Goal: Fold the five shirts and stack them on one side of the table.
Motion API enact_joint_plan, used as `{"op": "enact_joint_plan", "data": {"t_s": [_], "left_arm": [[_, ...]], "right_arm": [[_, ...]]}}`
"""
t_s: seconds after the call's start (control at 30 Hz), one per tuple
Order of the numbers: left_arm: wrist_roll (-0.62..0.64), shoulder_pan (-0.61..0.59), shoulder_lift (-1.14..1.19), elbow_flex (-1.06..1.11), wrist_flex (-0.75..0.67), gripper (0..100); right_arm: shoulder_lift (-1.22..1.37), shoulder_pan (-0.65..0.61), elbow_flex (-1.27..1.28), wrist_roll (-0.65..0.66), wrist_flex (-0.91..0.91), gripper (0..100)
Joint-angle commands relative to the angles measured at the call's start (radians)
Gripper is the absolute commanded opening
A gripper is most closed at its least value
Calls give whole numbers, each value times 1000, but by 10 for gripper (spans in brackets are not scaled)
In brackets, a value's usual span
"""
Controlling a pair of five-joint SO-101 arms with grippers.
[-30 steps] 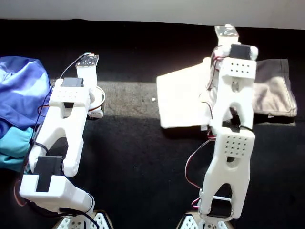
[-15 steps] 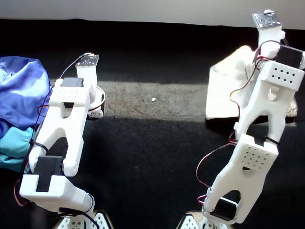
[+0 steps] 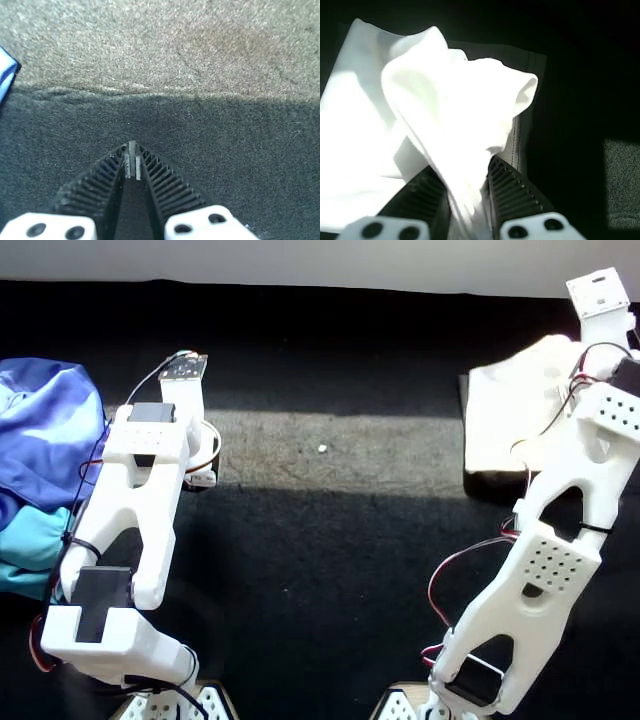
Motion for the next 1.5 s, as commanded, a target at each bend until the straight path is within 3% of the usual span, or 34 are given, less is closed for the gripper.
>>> {"op": "enact_joint_plan", "data": {"t_s": [0.0, 0.37, 0.6, 1.13, 1.37, 1.47], "left_arm": [[2, -10, -33, -13, -8, 10], [2, -12, -33, -12, -3, 10], [2, -12, -33, -13, -3, 10], [2, -13, -33, -13, -2, 10], [2, -56, -42, -36, 3, 10], [2, -128, -104, -102, 92, 10]], "right_arm": [[24, 7, -48, 15, -65, 6], [42, 5, -38, 15, -216, 13], [42, 21, -38, 9, -217, 149], [41, 28, -39, 5, -222, 151], [19, 31, -68, -236, -166, 149], [-21, 28, -140, -345, -50, 149]]}}
